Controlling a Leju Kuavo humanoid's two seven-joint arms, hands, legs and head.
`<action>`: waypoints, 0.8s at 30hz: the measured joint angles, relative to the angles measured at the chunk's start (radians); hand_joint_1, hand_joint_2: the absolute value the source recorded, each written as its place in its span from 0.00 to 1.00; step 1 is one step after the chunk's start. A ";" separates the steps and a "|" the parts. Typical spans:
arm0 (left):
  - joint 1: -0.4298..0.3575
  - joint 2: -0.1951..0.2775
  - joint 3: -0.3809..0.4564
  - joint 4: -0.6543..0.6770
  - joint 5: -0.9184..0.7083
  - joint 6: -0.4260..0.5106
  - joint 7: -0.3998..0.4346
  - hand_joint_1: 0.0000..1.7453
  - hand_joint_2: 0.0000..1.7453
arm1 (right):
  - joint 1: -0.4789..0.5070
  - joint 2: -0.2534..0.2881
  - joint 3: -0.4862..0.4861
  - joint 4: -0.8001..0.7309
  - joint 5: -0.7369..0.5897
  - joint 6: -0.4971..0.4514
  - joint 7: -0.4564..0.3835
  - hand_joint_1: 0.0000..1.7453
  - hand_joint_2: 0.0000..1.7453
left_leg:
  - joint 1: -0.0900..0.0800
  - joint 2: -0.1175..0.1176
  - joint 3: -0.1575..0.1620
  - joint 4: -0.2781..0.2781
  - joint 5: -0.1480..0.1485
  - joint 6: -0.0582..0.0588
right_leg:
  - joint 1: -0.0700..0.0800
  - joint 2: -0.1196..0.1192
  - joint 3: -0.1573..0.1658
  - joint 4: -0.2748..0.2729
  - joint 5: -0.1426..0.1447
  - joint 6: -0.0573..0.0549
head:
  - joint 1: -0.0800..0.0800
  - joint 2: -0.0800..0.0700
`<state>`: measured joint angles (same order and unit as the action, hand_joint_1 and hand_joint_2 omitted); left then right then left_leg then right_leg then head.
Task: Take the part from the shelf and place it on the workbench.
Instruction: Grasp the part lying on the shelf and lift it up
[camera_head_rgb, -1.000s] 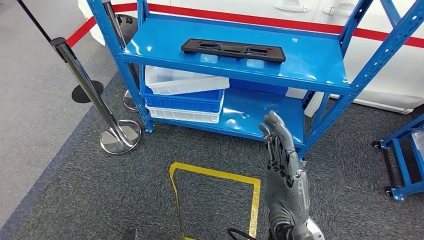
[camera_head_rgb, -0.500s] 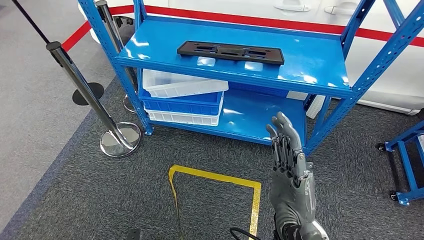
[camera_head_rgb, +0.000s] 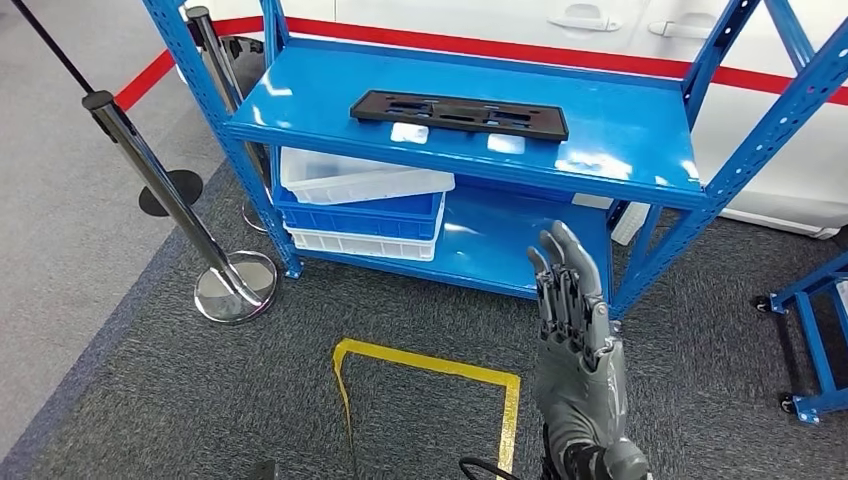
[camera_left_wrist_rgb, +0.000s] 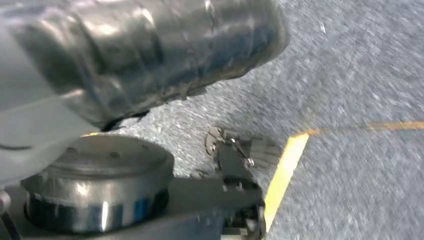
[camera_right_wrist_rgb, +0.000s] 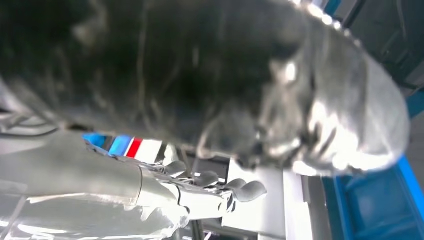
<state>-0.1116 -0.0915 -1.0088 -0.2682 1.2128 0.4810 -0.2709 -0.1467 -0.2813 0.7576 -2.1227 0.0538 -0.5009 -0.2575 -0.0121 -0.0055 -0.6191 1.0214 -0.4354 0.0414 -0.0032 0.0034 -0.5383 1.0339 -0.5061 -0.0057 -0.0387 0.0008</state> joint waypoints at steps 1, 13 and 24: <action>0.001 0.000 0.000 0.000 0.004 0.001 0.001 0.00 0.00 | -0.008 0.004 0.000 0.007 0.000 0.005 -0.001 0.00 0.00 | 0.003 0.000 0.008 -0.010 0.001 0.003 | 0.000 -0.001 -0.002 0.009 -0.007 0.004 | 0.000 0.000; -0.001 0.001 0.000 0.001 -0.034 -0.006 0.054 0.00 0.00 | -0.025 0.023 0.003 0.065 0.013 -0.013 0.000 0.00 0.00 | 0.014 -0.008 0.072 -0.001 -0.066 -0.020 | -0.023 0.000 -0.079 0.029 0.056 0.025 | 0.007 0.000; -0.002 0.060 -0.002 0.007 -0.028 -0.119 0.046 0.00 0.00 | -0.036 0.053 0.005 0.079 0.035 -0.026 0.006 0.00 0.00 | 0.019 -0.001 -0.099 0.215 -0.058 -0.039 | -0.008 0.002 -0.015 0.011 0.015 -0.025 | 0.001 0.000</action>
<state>-0.1139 -0.0318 -1.0113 -0.2611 1.1851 0.3620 -0.2250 -0.1823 -0.2288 0.7622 -2.0436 0.0893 -0.5269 -0.2510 0.0072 -0.0066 -0.7180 1.2362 -0.4938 0.0026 -0.0110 0.0055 -0.5531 1.0450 -0.4913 -0.0302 -0.0377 0.0008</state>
